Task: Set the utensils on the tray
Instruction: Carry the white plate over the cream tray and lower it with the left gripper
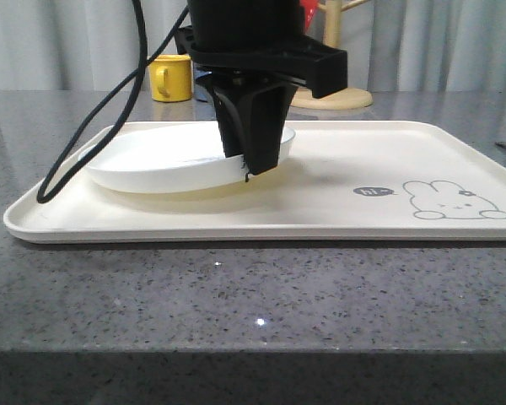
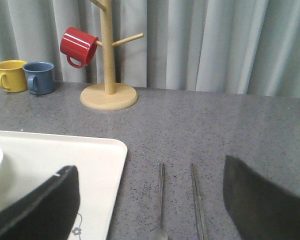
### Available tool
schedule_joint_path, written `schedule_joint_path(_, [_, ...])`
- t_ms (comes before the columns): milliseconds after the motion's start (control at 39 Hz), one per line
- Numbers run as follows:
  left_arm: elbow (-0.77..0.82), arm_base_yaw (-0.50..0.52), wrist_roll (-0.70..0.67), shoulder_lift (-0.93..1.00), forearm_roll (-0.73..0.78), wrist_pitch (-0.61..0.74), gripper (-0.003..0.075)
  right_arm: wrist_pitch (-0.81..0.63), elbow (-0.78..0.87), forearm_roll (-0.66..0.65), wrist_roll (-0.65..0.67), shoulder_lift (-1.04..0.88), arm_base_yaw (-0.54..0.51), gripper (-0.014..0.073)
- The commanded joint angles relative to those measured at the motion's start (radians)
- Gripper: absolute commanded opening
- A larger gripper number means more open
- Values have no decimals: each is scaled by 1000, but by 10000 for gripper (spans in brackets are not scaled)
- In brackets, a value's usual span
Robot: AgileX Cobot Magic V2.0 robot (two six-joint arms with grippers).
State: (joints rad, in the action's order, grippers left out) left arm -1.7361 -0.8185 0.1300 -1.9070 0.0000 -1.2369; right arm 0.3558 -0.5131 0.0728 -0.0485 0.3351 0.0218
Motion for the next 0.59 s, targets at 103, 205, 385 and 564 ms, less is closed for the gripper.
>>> schedule_joint_path(103, [-29, -10, -11, 35, -46, 0, -18, -75, -37, 3, -5, 16, 0, 610])
schedule_joint_path(205, [-29, -10, -11, 35, -72, 28, -18, -75, -37, 3, -5, 16, 0, 610])
schedule_joint_path(385, [-29, -10, -11, 35, -74, 28, -15, -75, -37, 3, -5, 16, 0, 610])
schedule_joint_path(564, [-29, -10, -11, 35, -78, 36, 92, -75, -37, 3, -5, 16, 0, 610])
